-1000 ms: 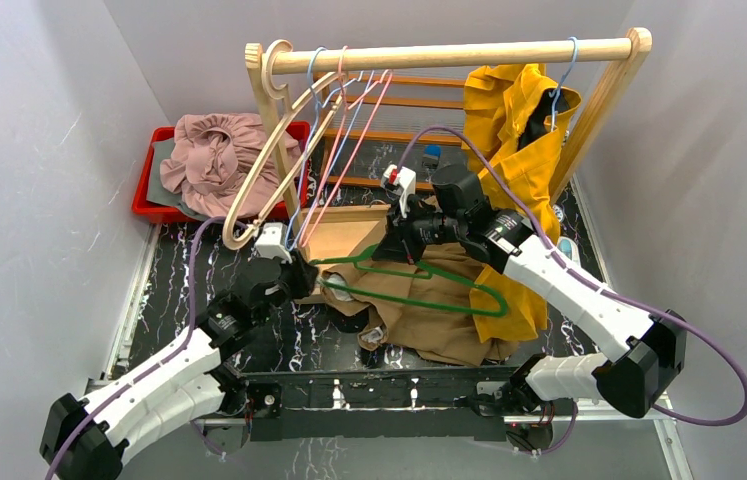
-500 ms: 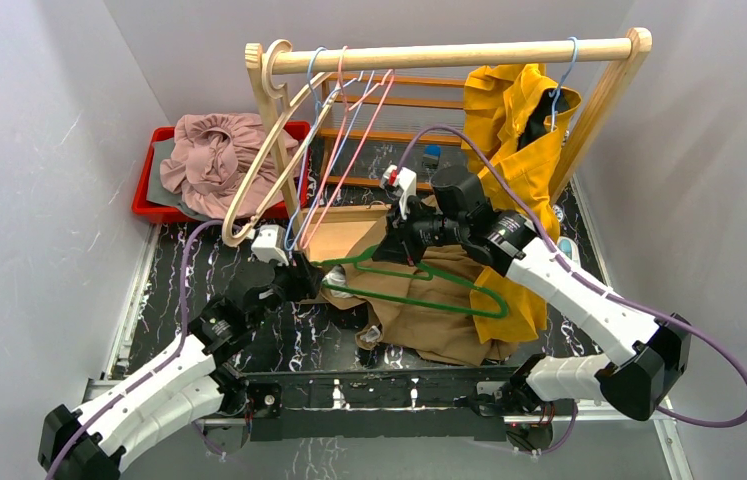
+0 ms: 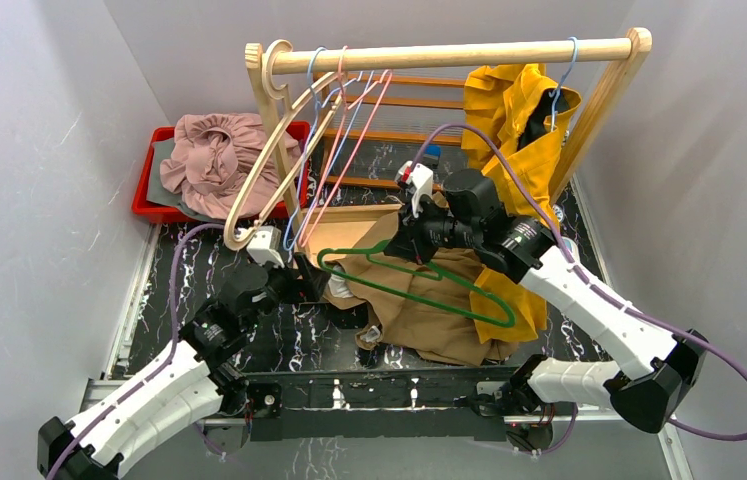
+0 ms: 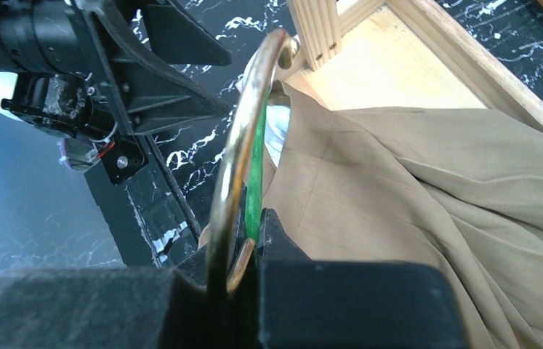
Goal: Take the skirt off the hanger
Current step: Remove the skirt from the hanger, then place the hanger at the clothesline, then pick up the skirt from the center of the board.
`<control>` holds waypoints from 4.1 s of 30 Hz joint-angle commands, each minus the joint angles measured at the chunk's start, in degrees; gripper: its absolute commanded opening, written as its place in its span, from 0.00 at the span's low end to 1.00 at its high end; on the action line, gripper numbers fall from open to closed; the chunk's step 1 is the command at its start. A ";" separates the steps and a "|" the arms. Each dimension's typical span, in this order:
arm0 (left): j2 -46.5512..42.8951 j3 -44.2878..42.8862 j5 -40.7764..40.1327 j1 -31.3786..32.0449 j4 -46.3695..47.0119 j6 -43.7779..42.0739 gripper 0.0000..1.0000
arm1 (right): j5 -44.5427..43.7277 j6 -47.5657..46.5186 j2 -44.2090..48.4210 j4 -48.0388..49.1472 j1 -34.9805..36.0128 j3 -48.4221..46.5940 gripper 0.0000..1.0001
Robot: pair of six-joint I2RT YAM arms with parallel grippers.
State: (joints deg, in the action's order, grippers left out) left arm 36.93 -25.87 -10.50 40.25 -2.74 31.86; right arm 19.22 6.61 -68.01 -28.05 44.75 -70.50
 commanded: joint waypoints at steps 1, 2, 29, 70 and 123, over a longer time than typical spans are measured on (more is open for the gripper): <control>-2.23 0.03 0.53 0.18 -0.37 1.68 0.82 | -4.33 0.88 3.07 -0.80 0.09 -3.45 0.00; -2.37 0.32 0.66 0.11 -0.24 2.30 0.84 | -6.25 0.99 3.40 -1.52 0.11 -3.95 0.00; 8.03 6.61 3.43 0.17 10.46 12.97 0.91 | -29.07 -0.38 7.86 -4.69 0.05 -19.47 0.00; 3.33 7.96 12.04 0.18 10.06 14.50 0.99 | -52.54 -10.29 -17.21 18.19 0.04 -36.45 0.00; 6.26 -4.88 -0.29 5.59 -7.18 9.87 0.00 | -42.66 -3.78 15.72 -2.86 0.05 -16.57 0.98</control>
State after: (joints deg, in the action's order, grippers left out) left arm 49.12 -27.35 -10.17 48.07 1.08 49.23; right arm -22.55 2.81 -52.97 -34.59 44.75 -87.26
